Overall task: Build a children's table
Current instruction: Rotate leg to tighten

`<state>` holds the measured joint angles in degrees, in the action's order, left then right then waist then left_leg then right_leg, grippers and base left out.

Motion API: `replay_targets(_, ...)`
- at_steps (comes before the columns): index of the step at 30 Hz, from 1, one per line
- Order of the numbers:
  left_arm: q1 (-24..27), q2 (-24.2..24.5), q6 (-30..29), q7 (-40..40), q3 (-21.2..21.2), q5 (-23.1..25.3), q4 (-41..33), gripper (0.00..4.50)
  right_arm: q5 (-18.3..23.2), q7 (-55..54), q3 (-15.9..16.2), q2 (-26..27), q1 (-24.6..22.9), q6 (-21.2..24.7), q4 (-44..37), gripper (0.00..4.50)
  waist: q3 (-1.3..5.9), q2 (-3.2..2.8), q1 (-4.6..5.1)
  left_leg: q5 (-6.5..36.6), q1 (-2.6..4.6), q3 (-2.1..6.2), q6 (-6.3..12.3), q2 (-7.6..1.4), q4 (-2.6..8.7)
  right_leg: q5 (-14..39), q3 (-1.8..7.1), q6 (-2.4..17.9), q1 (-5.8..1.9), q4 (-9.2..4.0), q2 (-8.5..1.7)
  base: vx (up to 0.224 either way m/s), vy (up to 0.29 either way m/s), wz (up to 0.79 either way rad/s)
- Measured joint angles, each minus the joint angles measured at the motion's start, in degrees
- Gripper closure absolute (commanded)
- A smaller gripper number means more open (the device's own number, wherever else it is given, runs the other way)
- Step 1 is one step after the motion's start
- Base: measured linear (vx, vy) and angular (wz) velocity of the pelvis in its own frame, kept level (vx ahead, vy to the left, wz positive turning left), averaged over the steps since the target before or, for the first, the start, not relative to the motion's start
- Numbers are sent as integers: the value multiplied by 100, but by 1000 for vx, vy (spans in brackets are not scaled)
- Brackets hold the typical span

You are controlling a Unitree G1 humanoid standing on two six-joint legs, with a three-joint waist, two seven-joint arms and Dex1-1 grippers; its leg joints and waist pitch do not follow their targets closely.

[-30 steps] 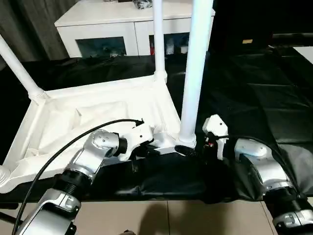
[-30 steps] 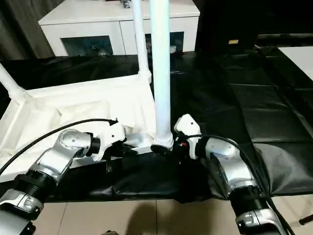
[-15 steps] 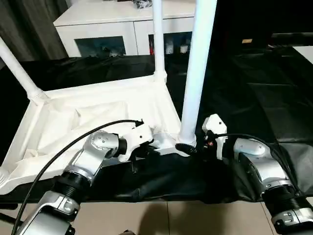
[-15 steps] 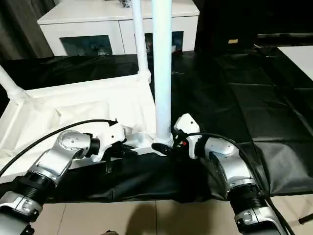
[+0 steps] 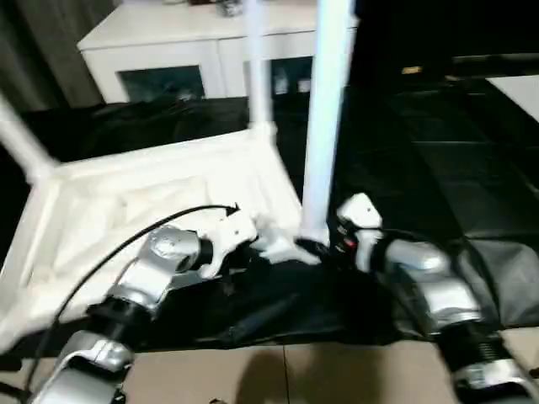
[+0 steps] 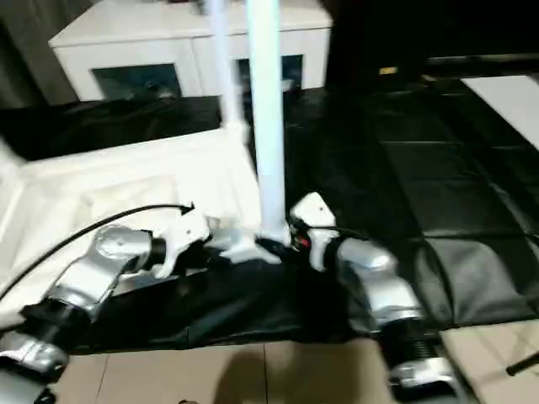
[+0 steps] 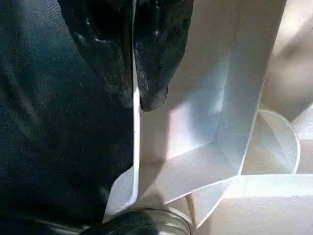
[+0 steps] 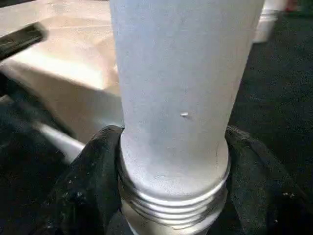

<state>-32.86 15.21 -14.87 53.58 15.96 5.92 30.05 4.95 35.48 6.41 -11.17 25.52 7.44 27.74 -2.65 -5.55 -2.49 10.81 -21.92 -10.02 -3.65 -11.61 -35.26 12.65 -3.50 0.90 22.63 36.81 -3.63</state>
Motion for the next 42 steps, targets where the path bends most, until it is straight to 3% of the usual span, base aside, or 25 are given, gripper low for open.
replay_targets(7,-808,-1020,-447,-1594,-57,209,1027,450,-341,-2568,-566,848,695,35,924,180,3,-4,25,-10,3,3,6,64,16,-11,0,-12,-6,-5,-64,0,0,0)
replay_targets(10,-903,-1201,-415,-1859,-57,265,1168,450,-357,-2985,-661,952,830,-72,1142,180,9,-10,7,-20,-4,3,37,91,46,-19,-3,-22,-18,-49,-85,0,0,0)
replay_targets(11,-905,-1200,-390,-1859,-57,265,1173,450,-351,-2974,-677,956,830,-91,1145,145,10,-12,0,-33,-6,2,66,92,53,-26,-5,-32,-24,-70,-86,0,0,0)
replay_targets(13,-897,-1180,-371,-1851,-45,262,1143,450,-321,-2767,-738,927,822,-184,1171,110,9,-8,-10,-35,-14,2,80,97,53,-26,-8,-32,-21,-72,-92,0,0,0)
replay_targets(16,-868,-1015,-337,-1868,-104,257,1113,450,-178,-2246,-757,949,745,-383,1162,98,0,5,69,-35,-17,2,82,89,57,-32,-14,-42,-9,-70,-90,0,0,0)
replay_targets(17,-848,-940,-308,-1863,-123,248,1094,450,-100,-2056,-752,941,730,-421,1162,70,0,6,84,-35,-23,2,82,84,58,-40,-20,-56,0,-70,-89,0,0,0)
replay_targets(20,-721,-736,-199,-1638,-142,221,943,450,96,-1418,-675,764,710,-435,1072,53,0,5,86,-36,-28,5,82,79,69,-41,-23,-57,21,-69,-82,0,0,0)
replay_targets(25,-356,-215,44,-761,-66,44,455,450,230,7,-349,136,545,-406,457,53,0,5,20,-37,-36,5,84,73,71,-39,-30,-61,28,-69,-80,0,0,0)
replay_targets(33,154,504,334,941,232,-356,-332,450,489,2025,117,-962,112,-349,-415,53,-15,27,-251,-39,-55,-6,87,75,49,-40,-21,-59,28,-70,-90,0,0,0)
replay_targets(39,327,741,205,1424,240,-564,-621,450,607,2820,240,-1389,-17,-184,-700,53,-18,32,-275,-39,-57,-8,88,73,46,-41,-22,-59,30,-66,-90,0,0,0)
replay_targets(42,335,754,202,1439,240,-568,-628,450,621,2946,304,-1444,-23,-123,-707,83,-18,33,-272,-41,-58,-8,91,73,44,-41,-23,-59,30,-65,-90,0,0,0)
